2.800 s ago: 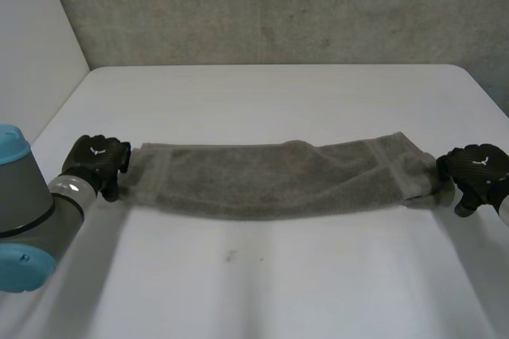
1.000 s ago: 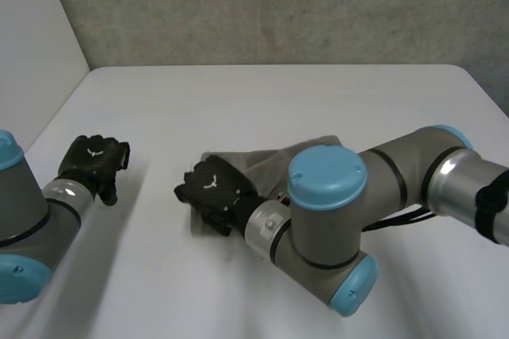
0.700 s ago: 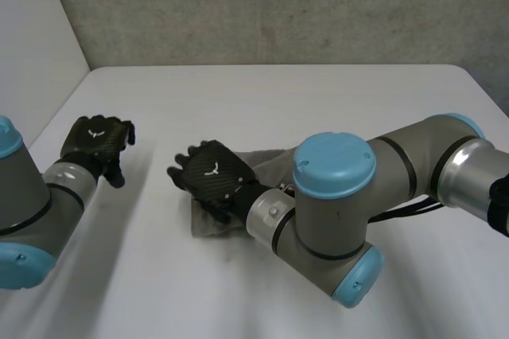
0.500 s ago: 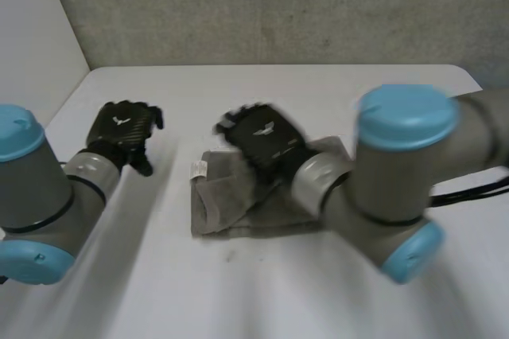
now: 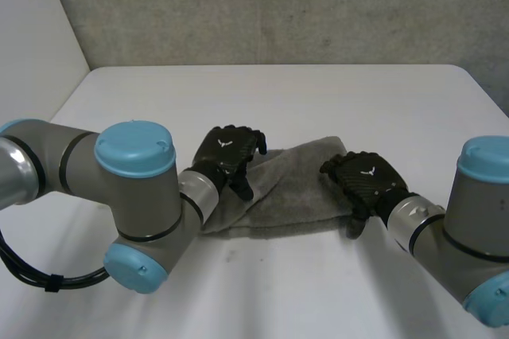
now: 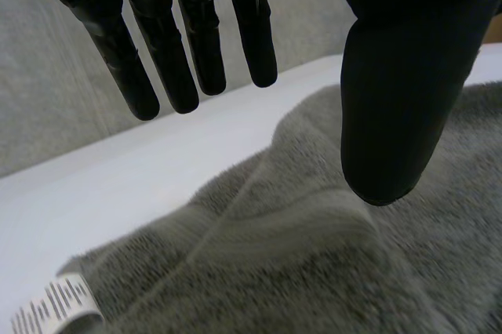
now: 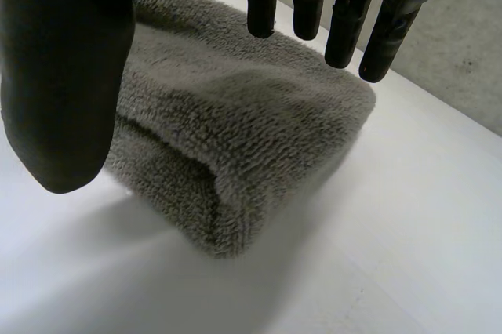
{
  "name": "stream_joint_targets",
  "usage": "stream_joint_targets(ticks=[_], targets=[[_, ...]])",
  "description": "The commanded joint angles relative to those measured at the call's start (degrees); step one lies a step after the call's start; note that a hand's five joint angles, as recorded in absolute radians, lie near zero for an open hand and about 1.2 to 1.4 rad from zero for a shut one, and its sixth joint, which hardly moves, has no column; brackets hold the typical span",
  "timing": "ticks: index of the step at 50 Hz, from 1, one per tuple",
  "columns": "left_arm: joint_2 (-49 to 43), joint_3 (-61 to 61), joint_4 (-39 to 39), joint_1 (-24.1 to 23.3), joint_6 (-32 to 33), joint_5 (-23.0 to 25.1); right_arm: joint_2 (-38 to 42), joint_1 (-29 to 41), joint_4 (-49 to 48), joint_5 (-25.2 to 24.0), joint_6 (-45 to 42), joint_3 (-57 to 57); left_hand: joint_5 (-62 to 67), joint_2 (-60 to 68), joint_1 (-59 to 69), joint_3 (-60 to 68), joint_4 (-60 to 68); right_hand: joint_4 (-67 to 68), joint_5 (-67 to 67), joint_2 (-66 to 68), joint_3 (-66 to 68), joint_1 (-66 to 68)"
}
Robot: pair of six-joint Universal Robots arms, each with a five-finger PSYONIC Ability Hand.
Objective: Fold the towel.
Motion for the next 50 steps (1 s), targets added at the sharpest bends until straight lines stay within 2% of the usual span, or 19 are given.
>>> stream_joint_targets(ticks=[1, 6, 8, 12, 13, 15, 16, 17, 20, 22, 30, 37, 44, 50], targets=[[-0.6, -0.4, -0.9, 0.1, 0.1, 0.0, 0.6, 0.5, -2.5, -0.2, -2.0, 1.4, 4.4, 4.2, 4.0, 4.1, 4.1, -4.3, -2.6, -4.0, -3.4, -2.6], [-3.8, 0.6, -0.9, 0.2, 0.3, -0.2, 1.3, 0.5, -2.7, -0.1, -2.0, 1.3, 4.8, 4.5, 4.3, 4.5, 4.5, -2.8, -1.1, -2.5, -1.9, -1.0], [-5.1, 1.3, -0.8, 0.2, 0.5, -0.6, 2.0, 0.5, -2.7, 0.4, -2.3, 1.1, 4.9, 4.7, 4.5, 4.6, 4.6, 2.3, 3.9, 2.5, 3.1, 4.0], [-9.6, 7.3, -0.8, 0.4, 2.8, -5.5, 2.7, 0.5, -2.7, 0.5, -3.0, 0.9, 5.6, 5.4, 5.1, 5.3, 5.3, 5.1, 6.8, 5.4, 6.0, 6.9], [-9.7, 7.3, -0.8, 0.4, 2.9, -5.6, 2.9, 0.5, -2.7, 0.6, -3.5, 0.8, 5.6, 5.4, 5.1, 5.3, 5.3, 5.2, 6.8, 5.4, 6.0, 6.9], [-11.1, 10.0, -1.0, 0.8, 4.8, -7.5, 3.3, 0.5, -2.7, 0.6, -4.1, 0.8, 5.6, 5.4, 5.1, 5.3, 5.3, 5.2, 6.8, 5.4, 6.0, 6.9], [-13.1, 13.8, -1.1, 1.5, 8.0, -9.7, 3.5, 0.5, -2.7, 0.7, -4.5, 0.7, 5.6, 5.4, 5.1, 5.3, 5.3, 5.2, 6.8, 5.4, 6.0, 6.9], [-13.2, 13.8, -1.1, 1.6, 8.0, -9.7, 3.5, 0.5, -2.7, 0.7, -4.5, 0.7, 5.6, 5.4, 5.1, 5.3, 5.3, 5.2, 6.8, 5.4, 6.0, 6.9], [-14.8, 16.9, -2.8, 5.2, 15.2, -11.4, 3.6, 0.5, -2.7, 0.7, -5.2, 0.5, 5.3, 5.1, 4.8, 5.0, 5.0, 6.5, 8.1, 6.7, 7.3, 8.2], [-14.1, 16.7, -3.3, 5.5, 15.9, -11.5, 3.7, 0.5, -2.7, 0.8, -5.4, 0.5, 5.3, 5.1, 4.8, 5.0, 5.0, 8.2, 9.8, 8.4, 9.0, 9.9], [-8.9, 13.4, -3.9, 5.6, 12.6, -11.1, 4.3, 0.5, -2.7, 0.8, -5.6, 0.5, 4.9, 4.7, 4.5, 4.6, 4.6, 11.0, 12.7, 11.3, 11.9, 12.7], [-8.0, 11.1, -4.3, 5.5, 12.3, -11.1, 4.0, 0.5, -3.0, 0.9, -5.5, 0.7, 3.9, 3.7, 3.5, 3.6, 3.6, 13.9, 15.5, 14.1, 14.7, 15.6], [-3.3, 2.9, -4.3, 5.6, 12.0, -10.4, 3.2, 0.5, -4.8, 0.8, -5.1, 1.5, 2.2, 2.0, 1.8, 1.9, 2.0, 16.1, 17.7, 16.3, 16.9, 17.8], [-1.0, -3.9, -2.9, 5.6, 12.0, -10.0, 3.0, 0.5, -6.6, 0.8, -4.8, 1.6, 1.1, 0.8, 0.6, 0.8, 0.8, 33.0, 34.6, 33.3, 33.9, 34.7]])
